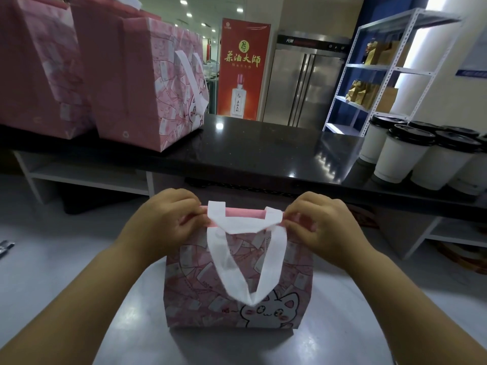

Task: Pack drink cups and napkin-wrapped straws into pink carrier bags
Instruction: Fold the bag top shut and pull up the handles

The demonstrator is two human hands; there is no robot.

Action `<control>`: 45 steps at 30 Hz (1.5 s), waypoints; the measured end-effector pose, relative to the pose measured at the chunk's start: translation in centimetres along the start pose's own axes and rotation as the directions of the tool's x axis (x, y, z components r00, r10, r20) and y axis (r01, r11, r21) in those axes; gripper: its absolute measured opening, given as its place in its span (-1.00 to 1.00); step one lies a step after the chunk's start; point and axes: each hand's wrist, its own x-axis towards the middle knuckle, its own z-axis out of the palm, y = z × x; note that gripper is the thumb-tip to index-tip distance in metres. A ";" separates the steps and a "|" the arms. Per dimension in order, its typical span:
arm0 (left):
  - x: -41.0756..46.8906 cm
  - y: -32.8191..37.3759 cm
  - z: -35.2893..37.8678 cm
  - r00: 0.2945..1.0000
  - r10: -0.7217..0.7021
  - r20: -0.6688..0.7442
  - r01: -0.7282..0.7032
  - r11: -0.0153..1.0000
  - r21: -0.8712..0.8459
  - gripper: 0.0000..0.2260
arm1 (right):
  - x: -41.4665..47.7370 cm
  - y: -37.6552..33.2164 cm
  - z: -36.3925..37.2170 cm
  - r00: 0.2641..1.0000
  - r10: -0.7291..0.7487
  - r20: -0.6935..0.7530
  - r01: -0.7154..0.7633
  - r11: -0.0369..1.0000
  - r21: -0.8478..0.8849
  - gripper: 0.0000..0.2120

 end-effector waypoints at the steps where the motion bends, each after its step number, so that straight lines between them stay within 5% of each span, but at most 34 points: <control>1: 0.3 0.2 0.1 1.000 -0.021 -0.013 0.021 1.000 0.015 -0.67 | 0.2 -0.3 0.0 1.000 0.020 0.004 -0.020 1.000 -0.013 -0.77; 5: 1.1 1.3 0.8 0.993 -0.118 -0.016 0.119 0.989 0.083 -0.73 | 1.2 -1.5 0.2 0.995 0.093 0.045 -0.091 0.995 -0.051 -0.84; 9: 1.7 1.8 1.3 0.986 -0.164 0.012 0.163 0.983 0.080 -0.57 | 2.3 -3.0 0.4 0.975 0.173 0.142 -0.158 0.981 -0.111 -0.55; 16: 1.7 2.1 1.4 0.942 -0.330 0.060 0.334 0.941 -0.057 -0.67 | 2.7 -3.8 0.8 0.956 0.256 0.142 -0.262 0.965 0.024 -0.71; 23: 1.1 1.3 0.6 0.921 -0.374 0.106 0.389 0.892 -0.231 -0.87 | 1.8 -2.4 -0.1 0.917 0.362 0.169 -0.384 0.915 0.122 -0.74; 30: 0.6 1.0 -0.2 0.893 -0.428 0.140 0.447 0.809 -0.381 -0.84 | 0.5 -1.8 -0.9 0.885 0.428 0.184 -0.454 0.880 0.140 -0.94; 39: -0.7 0.1 -0.6 0.902 -0.420 0.102 0.427 0.829 -0.362 -0.71 | -0.6 -1.3 -1.7 0.896 0.392 0.208 -0.439 0.853 0.284 -0.76; 45: -0.1 0.2 -1.0 0.897 -0.406 0.178 0.442 0.848 -0.294 -0.78 | -0.5 -1.8 -1.8 0.883 0.405 0.237 -0.448 0.878 0.171 -0.83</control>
